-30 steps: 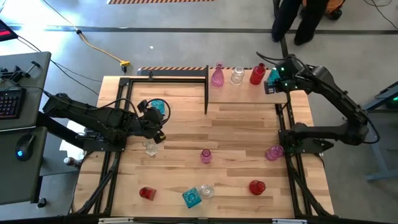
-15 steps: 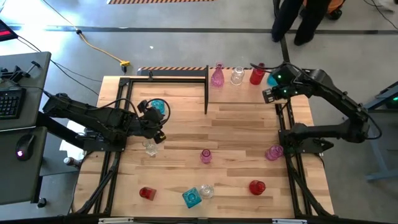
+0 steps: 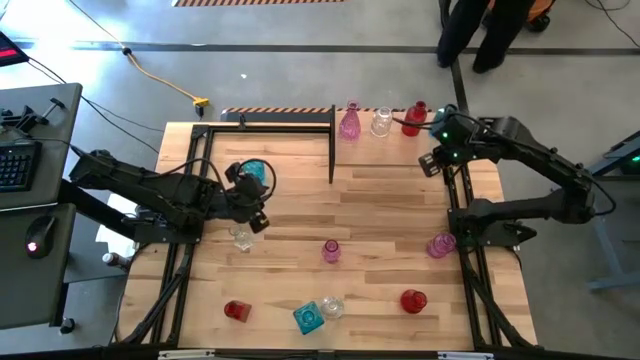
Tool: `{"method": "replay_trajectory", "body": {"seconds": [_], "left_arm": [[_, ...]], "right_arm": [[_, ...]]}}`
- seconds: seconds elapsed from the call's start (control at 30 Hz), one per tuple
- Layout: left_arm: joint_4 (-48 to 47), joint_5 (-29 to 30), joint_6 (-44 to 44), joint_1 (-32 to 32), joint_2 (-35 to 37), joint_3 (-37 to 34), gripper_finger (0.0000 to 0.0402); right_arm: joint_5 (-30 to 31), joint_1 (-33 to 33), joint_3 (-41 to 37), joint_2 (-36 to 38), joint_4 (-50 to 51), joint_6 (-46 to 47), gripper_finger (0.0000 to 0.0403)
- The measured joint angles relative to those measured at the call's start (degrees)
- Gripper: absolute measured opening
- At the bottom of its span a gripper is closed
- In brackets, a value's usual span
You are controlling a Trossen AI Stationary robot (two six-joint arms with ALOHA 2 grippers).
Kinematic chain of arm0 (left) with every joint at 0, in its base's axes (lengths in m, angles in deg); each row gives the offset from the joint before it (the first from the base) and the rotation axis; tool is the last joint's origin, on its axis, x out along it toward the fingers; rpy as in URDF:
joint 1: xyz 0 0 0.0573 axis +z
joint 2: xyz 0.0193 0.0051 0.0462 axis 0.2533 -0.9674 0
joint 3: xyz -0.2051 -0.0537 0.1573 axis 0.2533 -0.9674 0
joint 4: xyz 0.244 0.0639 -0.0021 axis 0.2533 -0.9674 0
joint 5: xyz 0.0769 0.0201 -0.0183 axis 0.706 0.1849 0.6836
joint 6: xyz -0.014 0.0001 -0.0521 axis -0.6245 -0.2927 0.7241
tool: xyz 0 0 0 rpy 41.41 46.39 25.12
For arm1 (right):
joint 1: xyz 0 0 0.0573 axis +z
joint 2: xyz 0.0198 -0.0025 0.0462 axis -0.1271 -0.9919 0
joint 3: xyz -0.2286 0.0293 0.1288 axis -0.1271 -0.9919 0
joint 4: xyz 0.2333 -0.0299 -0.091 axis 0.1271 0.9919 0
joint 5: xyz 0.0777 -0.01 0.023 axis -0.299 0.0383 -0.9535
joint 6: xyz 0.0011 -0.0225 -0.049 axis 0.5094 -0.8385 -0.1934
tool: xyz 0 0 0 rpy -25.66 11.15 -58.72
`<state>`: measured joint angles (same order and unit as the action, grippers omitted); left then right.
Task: Sort vases onto shelf
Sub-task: Put the left pink vase on the shelf aligned with the other pink vase
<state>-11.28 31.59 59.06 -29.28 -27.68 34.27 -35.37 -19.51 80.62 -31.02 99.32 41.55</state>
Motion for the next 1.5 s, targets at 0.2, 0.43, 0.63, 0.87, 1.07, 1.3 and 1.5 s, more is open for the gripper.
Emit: {"method": "replay_trajectory", "body": {"seconds": [0.2, 0.43, 0.63, 0.87, 1.07, 1.3, 1.5], "left_arm": [[5.97, -4.42, -4.89, 0.02, -1.17, 0.0, 0.0102], [17.83, -11.39, -12.27, 0.02, -5.92, 0.0, 0.0122], [25.84, -16.04, -18.55, -0.52, -11.12, 0.06, 0.0122], [27.09, -18.88, -14.53, 0.59, -15.67, 1.75, 0.0122], [26.57, -23.55, -13.77, 2.63, -19.07, 6.75, 0.0122], [22.9, -26.64, -14.48, 5.39, -22.35, 11.58, 0.0122], [23.0, -28.92, -15.38, 6.8, -25.13, 13.22, 0.0122]], "right_arm": [[2.09, 2.16, 0.0, 0.0, 0.02, -0.06, 0.003], [4.27, 3.45, 0.0, -0.02, 0.02, -1.49, 0.003], [4.45, 3.48, 0.0, -0.02, 0.06, -1.53, 0.003], [4.56, 3.48, 0.0, -0.02, 0.07, -1.31, 0.003], [4.54, 3.48, 0.0, -0.02, 0.07, -1.09, 0.003], [4.51, 3.48, 0.0, -0.02, 0.07, -0.35, 0.003], [4.47, 3.48, 0.0, -0.03, 0.07, 0.44, 0.003]]}}
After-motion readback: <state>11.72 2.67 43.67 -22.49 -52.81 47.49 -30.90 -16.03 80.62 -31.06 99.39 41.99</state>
